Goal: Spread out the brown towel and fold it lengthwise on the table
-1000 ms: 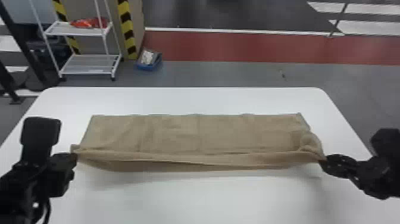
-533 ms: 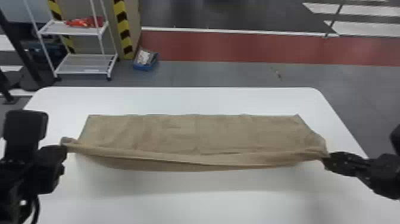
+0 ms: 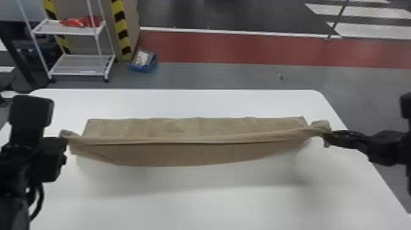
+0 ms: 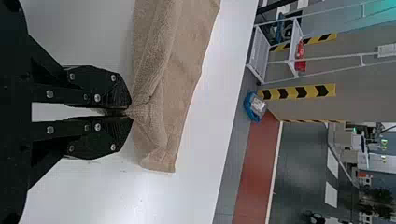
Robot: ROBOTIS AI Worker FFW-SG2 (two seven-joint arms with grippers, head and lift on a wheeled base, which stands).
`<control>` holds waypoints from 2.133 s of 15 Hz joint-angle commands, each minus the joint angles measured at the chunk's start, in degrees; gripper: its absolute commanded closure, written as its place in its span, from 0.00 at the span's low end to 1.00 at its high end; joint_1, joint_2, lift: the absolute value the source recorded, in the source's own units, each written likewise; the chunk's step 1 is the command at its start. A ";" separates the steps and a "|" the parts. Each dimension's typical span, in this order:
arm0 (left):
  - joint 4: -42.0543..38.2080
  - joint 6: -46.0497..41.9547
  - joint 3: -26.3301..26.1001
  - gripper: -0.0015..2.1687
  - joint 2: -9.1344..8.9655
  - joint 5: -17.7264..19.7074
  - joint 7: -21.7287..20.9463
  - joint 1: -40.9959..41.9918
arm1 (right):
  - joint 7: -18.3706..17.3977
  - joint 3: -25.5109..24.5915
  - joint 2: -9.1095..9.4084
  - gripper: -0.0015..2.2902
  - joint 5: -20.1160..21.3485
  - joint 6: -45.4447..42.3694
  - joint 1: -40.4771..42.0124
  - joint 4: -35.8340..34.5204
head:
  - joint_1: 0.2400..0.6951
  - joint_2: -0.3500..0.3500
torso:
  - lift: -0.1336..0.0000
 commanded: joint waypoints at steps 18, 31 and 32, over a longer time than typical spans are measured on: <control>10.66 -1.08 -0.40 0.66 0.00 -1.00 2.02 -7.45 | -1.48 1.29 -0.43 0.45 3.96 19.82 -2.50 -0.20 | 1.00 0.41 | 0.07; -9.56 11.57 6.45 0.66 -0.26 -1.44 -0.88 6.96 | 0.29 -4.68 -2.89 0.45 0.44 25.62 3.39 -10.31 | 1.00 0.36 | 0.07; -10.17 12.10 6.28 0.66 -0.53 -1.44 -0.88 7.14 | 0.29 -5.12 -2.89 0.45 -0.44 25.09 3.83 -10.31 | 1.00 0.35 | 0.07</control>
